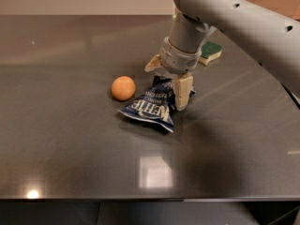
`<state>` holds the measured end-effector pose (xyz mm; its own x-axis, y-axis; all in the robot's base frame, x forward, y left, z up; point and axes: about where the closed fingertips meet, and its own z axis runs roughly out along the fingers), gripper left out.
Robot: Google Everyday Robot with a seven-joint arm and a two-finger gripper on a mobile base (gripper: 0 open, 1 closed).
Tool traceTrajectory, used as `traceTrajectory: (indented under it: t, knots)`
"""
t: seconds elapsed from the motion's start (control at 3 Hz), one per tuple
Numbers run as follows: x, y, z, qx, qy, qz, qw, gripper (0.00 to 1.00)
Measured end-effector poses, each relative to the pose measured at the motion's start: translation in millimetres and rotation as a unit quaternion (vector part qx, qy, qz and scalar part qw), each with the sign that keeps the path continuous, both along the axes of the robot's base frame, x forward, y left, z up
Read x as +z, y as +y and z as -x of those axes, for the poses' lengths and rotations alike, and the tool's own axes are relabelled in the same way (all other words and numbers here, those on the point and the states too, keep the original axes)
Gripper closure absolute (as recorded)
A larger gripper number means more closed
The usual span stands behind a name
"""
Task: Move blue chip bag near orange
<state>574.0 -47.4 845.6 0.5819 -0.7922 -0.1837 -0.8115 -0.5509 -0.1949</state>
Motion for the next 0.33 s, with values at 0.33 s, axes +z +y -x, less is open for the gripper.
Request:
traceTrajectory:
  t: [0.33]
  knots:
    - [0.0, 0.0, 0.0, 0.0, 0.0, 0.0, 1.0, 0.0]
